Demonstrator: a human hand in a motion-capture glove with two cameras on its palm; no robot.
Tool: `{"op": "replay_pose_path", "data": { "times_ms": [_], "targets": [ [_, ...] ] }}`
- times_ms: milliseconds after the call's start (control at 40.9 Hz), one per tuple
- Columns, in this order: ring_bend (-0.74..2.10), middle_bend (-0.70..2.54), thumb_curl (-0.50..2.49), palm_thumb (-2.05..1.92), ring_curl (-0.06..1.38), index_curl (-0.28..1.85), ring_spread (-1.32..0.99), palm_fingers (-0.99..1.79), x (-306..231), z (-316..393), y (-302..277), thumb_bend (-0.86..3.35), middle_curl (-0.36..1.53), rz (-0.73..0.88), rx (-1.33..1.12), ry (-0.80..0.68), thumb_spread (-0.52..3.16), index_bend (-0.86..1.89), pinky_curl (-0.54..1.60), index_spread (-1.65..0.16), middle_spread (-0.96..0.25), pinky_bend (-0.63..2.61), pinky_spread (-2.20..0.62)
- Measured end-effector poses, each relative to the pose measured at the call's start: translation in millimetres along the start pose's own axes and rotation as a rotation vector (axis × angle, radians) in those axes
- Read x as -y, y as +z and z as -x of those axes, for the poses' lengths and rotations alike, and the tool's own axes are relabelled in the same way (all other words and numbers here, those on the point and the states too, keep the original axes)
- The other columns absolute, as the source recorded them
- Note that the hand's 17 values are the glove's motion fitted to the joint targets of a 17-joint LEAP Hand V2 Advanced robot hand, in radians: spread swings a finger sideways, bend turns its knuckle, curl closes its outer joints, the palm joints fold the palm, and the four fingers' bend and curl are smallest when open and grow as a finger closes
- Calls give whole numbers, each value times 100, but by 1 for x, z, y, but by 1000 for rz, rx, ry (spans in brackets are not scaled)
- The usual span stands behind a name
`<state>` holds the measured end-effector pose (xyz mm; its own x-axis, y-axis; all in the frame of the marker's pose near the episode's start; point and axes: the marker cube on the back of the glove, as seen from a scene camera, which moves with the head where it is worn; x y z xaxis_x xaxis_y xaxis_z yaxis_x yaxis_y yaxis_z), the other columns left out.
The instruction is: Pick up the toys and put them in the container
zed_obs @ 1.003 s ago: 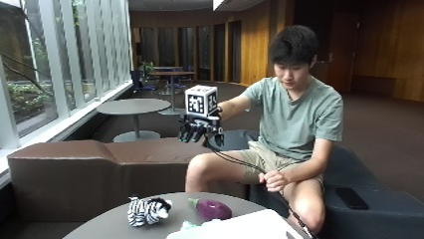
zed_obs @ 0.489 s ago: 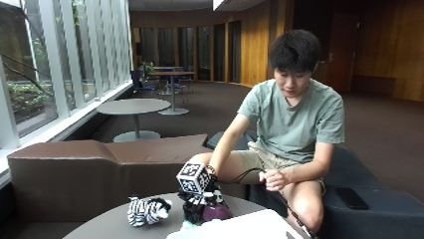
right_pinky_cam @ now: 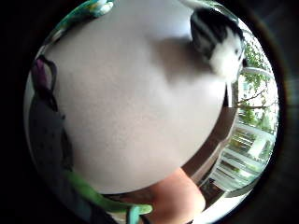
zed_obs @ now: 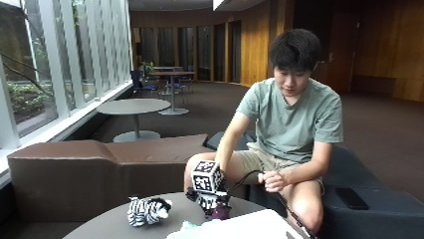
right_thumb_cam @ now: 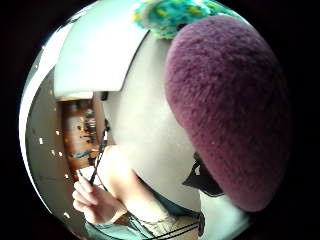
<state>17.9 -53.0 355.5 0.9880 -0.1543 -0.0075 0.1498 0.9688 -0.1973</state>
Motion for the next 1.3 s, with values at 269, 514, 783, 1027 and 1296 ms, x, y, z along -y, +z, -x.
{"op": "replay_pose_path", "data": {
  "times_ms": [269, 514, 783, 1027, 1296],
  "targets": [
    [143, 96, 50, 53, 58, 17, -31, 118, -17, 5, -63, 15, 66, 140, -164, -47, 111, 47, 49, -23, -25, 115, -38],
    [146, 102, 58, 57, 60, 24, -31, 111, 7, 41, -221, 12, 73, -49, -220, -48, 101, 61, 53, -26, -25, 120, -39],
    [148, 105, 65, 58, 61, 30, -31, 107, 76, 135, -294, 7, 78, -321, -265, -239, 92, 70, 55, -27, -25, 122, -39],
    [149, 105, 70, 59, 62, 36, -31, 105, 127, 191, -274, 4, 82, -351, -46, -204, 88, 73, 57, -29, -25, 123, -39],
    [151, 105, 75, 61, 63, 42, -31, 103, 166, 227, -245, 1, 86, -304, -32, -93, 85, 74, 58, -29, -25, 124, -39]
  ]
}}
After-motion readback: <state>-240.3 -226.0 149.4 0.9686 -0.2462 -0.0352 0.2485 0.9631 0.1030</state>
